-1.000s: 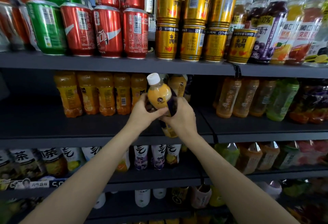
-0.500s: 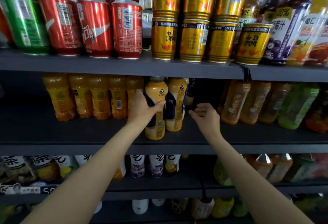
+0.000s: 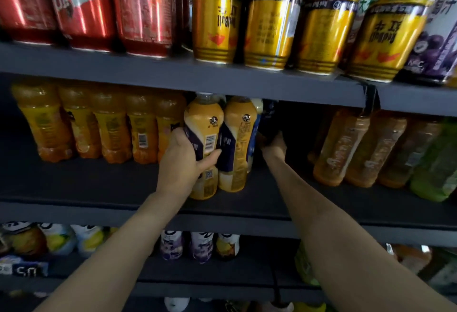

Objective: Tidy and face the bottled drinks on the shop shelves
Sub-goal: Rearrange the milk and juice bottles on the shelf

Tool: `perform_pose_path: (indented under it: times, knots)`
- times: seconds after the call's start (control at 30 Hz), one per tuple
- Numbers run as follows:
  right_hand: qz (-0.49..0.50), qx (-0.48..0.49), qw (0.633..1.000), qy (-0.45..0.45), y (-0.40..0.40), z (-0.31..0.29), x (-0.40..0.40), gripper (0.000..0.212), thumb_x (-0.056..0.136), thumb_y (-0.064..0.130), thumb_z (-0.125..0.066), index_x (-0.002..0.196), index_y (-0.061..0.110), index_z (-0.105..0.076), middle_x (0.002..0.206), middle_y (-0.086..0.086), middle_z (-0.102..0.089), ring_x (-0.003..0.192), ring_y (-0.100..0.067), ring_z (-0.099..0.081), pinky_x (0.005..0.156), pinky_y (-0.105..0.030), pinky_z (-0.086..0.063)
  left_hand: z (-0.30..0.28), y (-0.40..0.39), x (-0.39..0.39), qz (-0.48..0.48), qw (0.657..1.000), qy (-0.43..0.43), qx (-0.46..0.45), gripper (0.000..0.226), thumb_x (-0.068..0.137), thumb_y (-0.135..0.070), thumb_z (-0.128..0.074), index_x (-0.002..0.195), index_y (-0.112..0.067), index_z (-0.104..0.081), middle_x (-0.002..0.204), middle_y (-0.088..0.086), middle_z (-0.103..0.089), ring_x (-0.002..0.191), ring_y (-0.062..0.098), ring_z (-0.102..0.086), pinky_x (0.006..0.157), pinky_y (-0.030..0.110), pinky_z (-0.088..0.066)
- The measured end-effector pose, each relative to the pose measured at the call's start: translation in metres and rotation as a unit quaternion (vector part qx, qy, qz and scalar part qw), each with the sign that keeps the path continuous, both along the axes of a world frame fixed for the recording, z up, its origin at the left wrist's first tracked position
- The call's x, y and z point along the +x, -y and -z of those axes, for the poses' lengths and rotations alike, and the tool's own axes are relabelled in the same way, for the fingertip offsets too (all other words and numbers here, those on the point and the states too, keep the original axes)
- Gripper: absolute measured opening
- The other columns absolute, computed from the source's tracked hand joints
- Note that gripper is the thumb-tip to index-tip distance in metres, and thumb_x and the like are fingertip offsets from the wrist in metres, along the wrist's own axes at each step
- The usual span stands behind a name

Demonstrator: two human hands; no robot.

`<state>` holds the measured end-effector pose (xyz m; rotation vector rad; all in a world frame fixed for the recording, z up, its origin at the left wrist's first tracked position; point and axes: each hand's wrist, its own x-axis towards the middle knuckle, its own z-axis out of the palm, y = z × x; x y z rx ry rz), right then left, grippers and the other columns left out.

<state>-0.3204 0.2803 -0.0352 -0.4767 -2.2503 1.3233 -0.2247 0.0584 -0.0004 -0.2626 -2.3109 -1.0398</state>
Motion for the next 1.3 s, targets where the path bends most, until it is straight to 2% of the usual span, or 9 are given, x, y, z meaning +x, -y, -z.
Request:
perform_pose_path:
  times: [0.1,0.27,0.4,0.63,0.83,1.0,1.07,1.13,1.3]
  knots:
    - [0.008,0.003,0.999,0.037,-0.007,0.007,-0.031,0.049,0.096,0.025,-0.052,0.140,0.007,-0.037,0.134,-0.014,-0.051,0.121,-0.029,-0.051,0.088,-0.028,-0.040,0.003,0.000,-0.004,0.003,1.000,-0.007,0.008,0.065,0.076,-0.038,-0.072,0.116,0.002,-0.040,0.109,0.015,-0.051,0.101,0.029,-0.055,0.071,0.031,-0.044]
    - [0.073,0.056,0.994,0.060,-0.008,0.006,-0.036,0.044,0.090,0.025,-0.060,0.129,0.009,-0.048,0.130,-0.015,-0.056,0.117,-0.030,-0.055,0.093,-0.032,-0.044,0.003,0.001,-0.005,0.012,1.000,-0.002,0.019,0.064,0.076,-0.037,-0.072,0.117,0.001,-0.039,0.111,0.015,-0.051,0.104,0.029,-0.055,0.078,0.038,-0.048]
    - [0.075,0.064,0.994,0.039,0.005,0.003,0.020,0.055,0.085,0.019,-0.066,0.133,0.006,-0.043,0.132,-0.015,-0.051,0.117,-0.034,-0.053,0.089,-0.037,-0.046,0.002,0.003,-0.002,0.019,1.000,-0.007,0.012,0.063,0.077,-0.037,-0.072,0.115,0.001,-0.040,0.109,0.016,-0.052,0.102,0.029,-0.056,0.079,0.039,-0.050]
    - [0.050,0.086,0.995,0.007,0.026,0.009,0.142,0.051,0.072,0.022,-0.078,0.113,0.006,-0.051,0.115,-0.010,-0.054,0.107,-0.029,-0.053,0.078,-0.034,-0.042,0.002,0.004,0.001,0.034,0.999,0.002,0.003,0.057,0.079,-0.043,-0.066,0.109,0.001,-0.044,0.103,0.016,-0.051,0.097,0.029,-0.054,0.080,0.039,-0.048]
    - [-0.001,-0.005,0.999,-0.048,0.037,-0.025,0.161,0.078,0.073,0.022,-0.081,0.135,0.008,-0.036,0.131,-0.011,-0.049,0.122,-0.024,-0.046,0.093,-0.032,-0.043,-0.002,0.003,0.016,0.046,0.997,0.063,0.018,0.076,0.081,-0.041,-0.067,0.134,0.000,-0.033,0.134,0.019,-0.036,0.127,0.032,-0.034,0.106,0.038,-0.032]
    - [0.037,0.012,0.998,-0.044,0.050,-0.039,0.169,0.057,0.078,0.026,-0.077,0.122,0.007,-0.046,0.121,-0.011,-0.060,0.112,-0.027,-0.057,0.081,-0.030,-0.045,0.000,0.011,0.061,0.076,0.992,-0.095,-0.024,0.057,0.086,-0.020,-0.065,0.132,-0.001,-0.038,0.133,0.018,-0.037,0.126,0.027,-0.035,0.105,0.033,-0.033]
    - [0.033,0.029,0.999,-0.031,0.052,-0.039,0.186,0.058,0.075,0.029,-0.079,0.120,0.008,-0.048,0.118,-0.009,-0.062,0.109,-0.025,-0.058,0.083,-0.032,-0.047,-0.001,0.012,0.074,0.172,0.983,-0.050,-0.025,0.056,0.088,-0.021,-0.062,0.135,-0.007,-0.037,0.133,0.008,-0.041,0.125,0.017,-0.038,0.102,0.022,-0.029]
    - [0.001,0.008,0.999,-0.035,0.056,-0.040,0.204,0.064,0.070,0.029,-0.082,0.121,0.014,-0.046,0.115,-0.004,-0.062,0.105,-0.021,-0.059,0.086,-0.036,-0.051,0.004,0.011,0.087,0.282,0.956,0.083,-0.013,0.062,0.087,-0.027,-0.063,0.140,-0.014,-0.031,0.134,-0.002,-0.041,0.125,0.008,-0.037,0.101,0.019,-0.029]
    - [-0.093,-0.240,0.964,-0.069,0.078,-0.054,0.245,0.056,0.078,0.021,-0.076,0.125,0.014,-0.047,0.116,-0.003,-0.063,0.102,-0.017,-0.063,0.082,-0.035,-0.055,0.007,0.019,0.107,0.421,0.807,0.372,0.181,0.052,0.074,-0.035,-0.069,0.119,-0.024,-0.046,0.122,-0.006,-0.057,0.110,0.009,-0.058,0.092,0.021,-0.048]
